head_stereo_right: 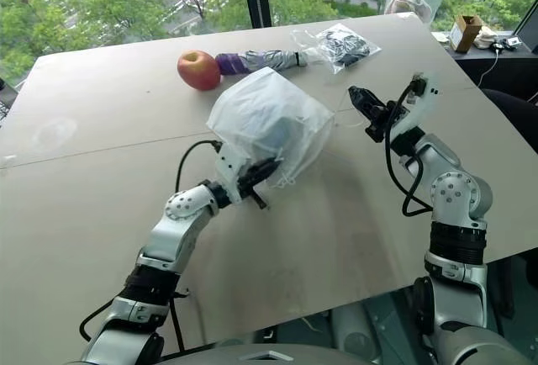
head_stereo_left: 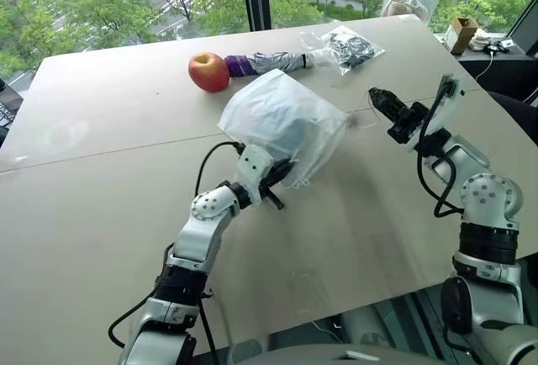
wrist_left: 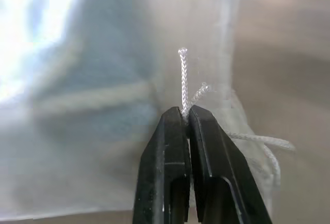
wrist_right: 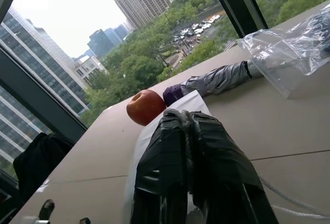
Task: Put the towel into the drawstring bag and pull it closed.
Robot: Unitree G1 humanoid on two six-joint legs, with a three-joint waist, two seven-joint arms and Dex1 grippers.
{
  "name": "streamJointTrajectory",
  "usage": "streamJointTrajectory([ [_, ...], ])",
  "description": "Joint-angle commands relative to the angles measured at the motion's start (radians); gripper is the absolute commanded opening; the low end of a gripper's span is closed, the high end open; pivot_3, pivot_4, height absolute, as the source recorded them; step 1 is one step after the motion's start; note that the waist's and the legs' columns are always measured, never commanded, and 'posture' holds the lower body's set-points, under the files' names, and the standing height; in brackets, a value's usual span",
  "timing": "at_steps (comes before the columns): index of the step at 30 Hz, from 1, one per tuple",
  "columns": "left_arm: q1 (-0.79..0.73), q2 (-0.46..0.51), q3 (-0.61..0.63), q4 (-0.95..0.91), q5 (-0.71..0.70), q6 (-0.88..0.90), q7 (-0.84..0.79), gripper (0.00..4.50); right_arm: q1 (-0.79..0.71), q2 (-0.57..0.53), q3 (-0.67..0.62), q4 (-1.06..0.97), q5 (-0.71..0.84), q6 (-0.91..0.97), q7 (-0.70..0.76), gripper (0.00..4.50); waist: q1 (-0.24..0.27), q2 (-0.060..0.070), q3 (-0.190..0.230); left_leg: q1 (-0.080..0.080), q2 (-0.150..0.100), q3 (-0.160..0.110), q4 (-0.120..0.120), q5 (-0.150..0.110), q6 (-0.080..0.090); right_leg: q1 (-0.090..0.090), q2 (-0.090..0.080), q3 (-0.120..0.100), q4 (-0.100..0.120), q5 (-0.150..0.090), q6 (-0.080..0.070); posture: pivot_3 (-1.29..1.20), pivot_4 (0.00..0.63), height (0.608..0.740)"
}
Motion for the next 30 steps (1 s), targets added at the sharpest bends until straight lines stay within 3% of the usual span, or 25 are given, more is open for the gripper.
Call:
streamJointTrajectory([
  [1,0.021,-0.023,0.151,-0.095,0.057,-0.142,0.21,0.03,-0.039,-0.008,-0.047,0.056,-0.058,-0.097,-0.042,0.0,0.0,0.0,0.0,0.0,0.0,0.0,0.0,0.0,0.0,0.0,0.0,0.0,0.0,0.0,0.0,0.0,0.15,0.74],
  [3,0.046,-0.066,0.253,-0.127,0.019,-0.171,0.313,0.03,-0.046,-0.013,-0.052,0.116,-0.122,-0.164,-0.069,0.0,0.0,0.0,0.0,0.0,0.001,0.0,0.0,0.0,0.0,0.0,-0.001,0.001,0.0,0.0,0.0,0.0,0.15,0.74],
  [8,0.112,-0.081,0.428,-0.13,0.087,-0.199,0.535,0.03,-0.059,0.011,-0.097,0.239,-0.22,-0.311,-0.161,0.0,0.002,0.0,-0.001,0.001,0.001,0.002,-0.001,0.0,0.0,0.0,-0.002,0.001,0.0,0.0,0.0,0.0,0.15,0.74],
  [13,0.131,-0.102,0.532,-0.135,0.107,-0.13,0.708,0.03,-0.075,0.012,-0.129,0.361,-0.324,-0.451,-0.274,0.0,0.006,-0.001,-0.001,0.0,0.001,0.002,0.0,0.0,0.0,0.0,-0.002,0.001,0.0,0.0,0.0,0.0,0.15,0.74],
  [21,0.143,-0.099,0.62,-0.134,0.126,-0.018,0.884,0.03,-0.116,-0.043,-0.191,0.542,-0.434,-0.646,-0.484,0.0,0.007,-0.001,-0.001,0.0,-0.001,0.002,-0.001,0.0,0.0,0.0,-0.001,0.001,0.0,0.001,0.001,0.0,0.15,0.74],
  [30,0.152,-0.102,0.659,-0.135,0.036,-0.014,0.903,0.03,-0.134,-0.11,-0.225,0.642,-0.503,-0.82,-0.681,0.0,0.007,-0.001,-0.001,0.0,0.0,0.003,-0.001,0.0,0.0,0.0,-0.002,0.002,0.0,0.001,0.0,0.0,0.15,0.74],
])
